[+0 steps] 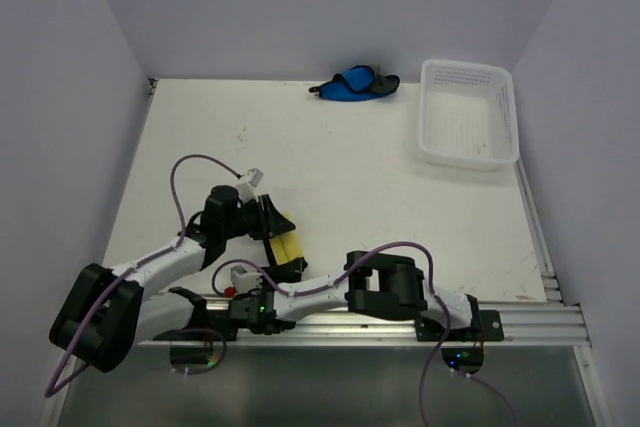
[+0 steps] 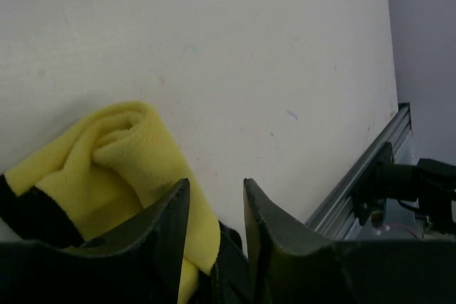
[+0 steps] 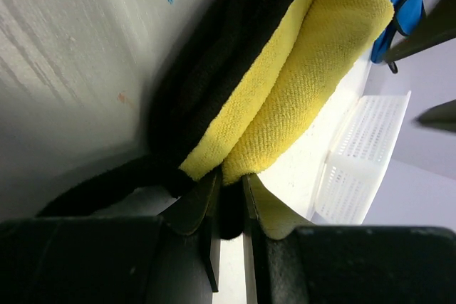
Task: Roll the towels
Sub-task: Roll the towel
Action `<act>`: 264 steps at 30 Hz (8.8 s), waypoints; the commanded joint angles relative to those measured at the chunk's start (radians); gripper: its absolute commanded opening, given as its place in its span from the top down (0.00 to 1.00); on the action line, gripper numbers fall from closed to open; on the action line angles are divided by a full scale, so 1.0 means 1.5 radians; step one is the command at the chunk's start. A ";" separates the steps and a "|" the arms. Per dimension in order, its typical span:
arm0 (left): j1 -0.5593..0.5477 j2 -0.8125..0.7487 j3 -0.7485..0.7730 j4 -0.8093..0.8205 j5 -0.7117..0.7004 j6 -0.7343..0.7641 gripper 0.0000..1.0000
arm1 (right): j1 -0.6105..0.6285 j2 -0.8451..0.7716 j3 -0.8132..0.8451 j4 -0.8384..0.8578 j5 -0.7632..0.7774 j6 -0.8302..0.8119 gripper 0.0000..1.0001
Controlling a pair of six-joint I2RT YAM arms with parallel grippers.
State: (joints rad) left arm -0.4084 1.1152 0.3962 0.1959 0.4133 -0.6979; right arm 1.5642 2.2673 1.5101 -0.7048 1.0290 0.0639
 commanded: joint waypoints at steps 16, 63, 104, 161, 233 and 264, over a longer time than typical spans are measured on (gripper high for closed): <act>-0.056 0.145 -0.112 0.114 -0.033 -0.007 0.67 | 0.003 -0.013 -0.014 0.000 -0.125 0.057 0.97; -0.063 0.105 -0.219 0.168 -0.149 -0.077 0.70 | -0.327 -0.450 -0.469 0.539 -0.719 0.505 0.45; -0.069 0.006 -0.107 0.006 -0.208 -0.071 0.50 | -0.193 -0.367 -0.371 0.372 -0.450 0.337 1.00; -0.075 -0.175 -0.183 0.006 -0.121 -0.194 0.48 | 0.038 0.018 0.115 -0.226 0.044 0.388 1.00; -0.083 -0.240 -0.332 -0.013 -0.200 -0.217 0.53 | -0.330 -0.387 -0.501 0.641 -0.796 0.548 0.37; -0.082 -0.238 -0.317 -0.015 -0.201 -0.217 0.53 | -0.323 -0.396 -0.505 0.568 -0.709 0.441 0.85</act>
State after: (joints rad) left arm -0.5308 0.7589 0.0666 0.1932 0.1326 -1.0370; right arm 1.0519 1.7176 0.7177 0.3073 -0.1841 0.8280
